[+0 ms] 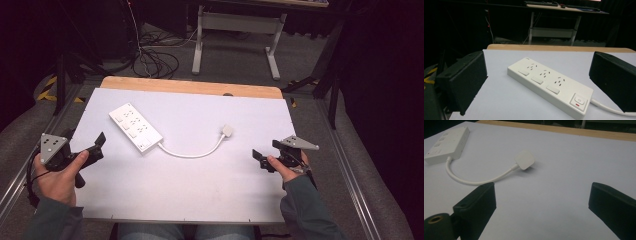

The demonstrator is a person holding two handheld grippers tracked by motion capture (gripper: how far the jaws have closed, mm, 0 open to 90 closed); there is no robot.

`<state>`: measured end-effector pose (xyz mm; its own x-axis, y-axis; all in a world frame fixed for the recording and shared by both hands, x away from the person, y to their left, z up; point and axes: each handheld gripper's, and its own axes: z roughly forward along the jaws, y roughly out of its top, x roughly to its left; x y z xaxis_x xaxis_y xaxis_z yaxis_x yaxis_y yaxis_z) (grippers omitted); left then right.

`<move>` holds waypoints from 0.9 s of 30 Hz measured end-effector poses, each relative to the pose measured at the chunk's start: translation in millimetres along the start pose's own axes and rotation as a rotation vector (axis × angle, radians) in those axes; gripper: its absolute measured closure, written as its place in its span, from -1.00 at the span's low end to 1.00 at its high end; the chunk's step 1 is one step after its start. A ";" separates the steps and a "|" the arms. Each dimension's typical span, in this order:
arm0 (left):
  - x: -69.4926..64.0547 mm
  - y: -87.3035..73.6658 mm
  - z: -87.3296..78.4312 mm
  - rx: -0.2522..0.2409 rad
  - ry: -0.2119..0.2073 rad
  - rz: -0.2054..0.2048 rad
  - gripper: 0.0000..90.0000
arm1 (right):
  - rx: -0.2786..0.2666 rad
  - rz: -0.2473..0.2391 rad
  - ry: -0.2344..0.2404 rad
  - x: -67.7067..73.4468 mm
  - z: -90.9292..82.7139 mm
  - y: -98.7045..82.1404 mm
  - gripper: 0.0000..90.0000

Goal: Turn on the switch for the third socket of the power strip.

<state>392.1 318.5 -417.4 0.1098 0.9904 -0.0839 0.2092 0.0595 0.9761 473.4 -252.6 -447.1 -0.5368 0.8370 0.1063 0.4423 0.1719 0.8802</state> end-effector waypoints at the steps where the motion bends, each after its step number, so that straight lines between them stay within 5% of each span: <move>1: 0.0 0.0 0.0 0.000 0.000 0.000 -0.95 | -0.001 0.001 0.001 0.0 -0.1 0.1 -0.82; 16: 0.2 1.3 0.7 0.000 0.021 -0.013 -0.82 | -0.002 0.003 -0.003 -0.2 -0.5 0.1 -0.82; 20: 0.8 1.3 0.1 0.005 0.024 -0.001 -0.65 | -0.002 0.001 -0.001 -0.3 -0.5 0.1 -0.82; 27: 1.6 1.1 -0.6 0.000 0.007 -0.003 -0.06 | -0.002 0.000 -0.002 -0.5 -0.7 0.3 -0.82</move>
<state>391.9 320.2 -416.4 0.1023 0.9911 -0.0852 0.2096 0.0623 0.9758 473.3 -253.3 -446.6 -0.5355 0.8379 0.1056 0.4408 0.1707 0.8812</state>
